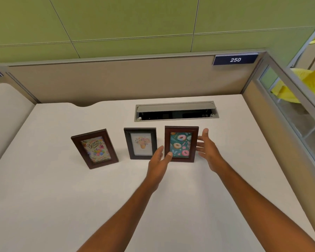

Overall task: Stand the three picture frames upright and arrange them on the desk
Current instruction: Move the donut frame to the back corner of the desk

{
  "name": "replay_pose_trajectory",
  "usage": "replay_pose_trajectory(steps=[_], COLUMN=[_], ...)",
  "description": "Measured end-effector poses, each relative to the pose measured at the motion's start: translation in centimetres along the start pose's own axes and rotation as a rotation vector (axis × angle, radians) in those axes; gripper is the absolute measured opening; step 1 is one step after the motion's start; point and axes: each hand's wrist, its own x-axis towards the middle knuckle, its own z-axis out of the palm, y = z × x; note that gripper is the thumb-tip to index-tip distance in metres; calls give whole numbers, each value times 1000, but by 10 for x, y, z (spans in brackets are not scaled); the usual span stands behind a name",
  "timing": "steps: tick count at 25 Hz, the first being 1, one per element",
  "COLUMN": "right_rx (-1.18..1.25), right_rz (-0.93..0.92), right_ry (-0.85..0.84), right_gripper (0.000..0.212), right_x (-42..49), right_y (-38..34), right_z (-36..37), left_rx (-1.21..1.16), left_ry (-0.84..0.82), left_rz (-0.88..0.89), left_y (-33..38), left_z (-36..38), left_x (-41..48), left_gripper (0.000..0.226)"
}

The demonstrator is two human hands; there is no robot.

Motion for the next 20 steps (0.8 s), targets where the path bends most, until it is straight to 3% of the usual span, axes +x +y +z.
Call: replay_pose_trajectory(steps=[3,7,12,20], right_rx=[52,119,152,228], right_rz=[55,60,44,9], right_ry=[-52,-54,-41,108], right_gripper=[89,73,68,63], right_x=[12,16,23,18], right_y=[-1,-4,4,13], right_z=[10,22,20,0], left_rx=[9,-13,-1,9], left_ry=[-32,-57,-69,-175], left_rz=[-5,9,0,28], left_y=[-1,-2,-6,-2], left_z=[1,0,-6,10], left_x=[10,19,24,27], left_gripper=[70,66,66,63])
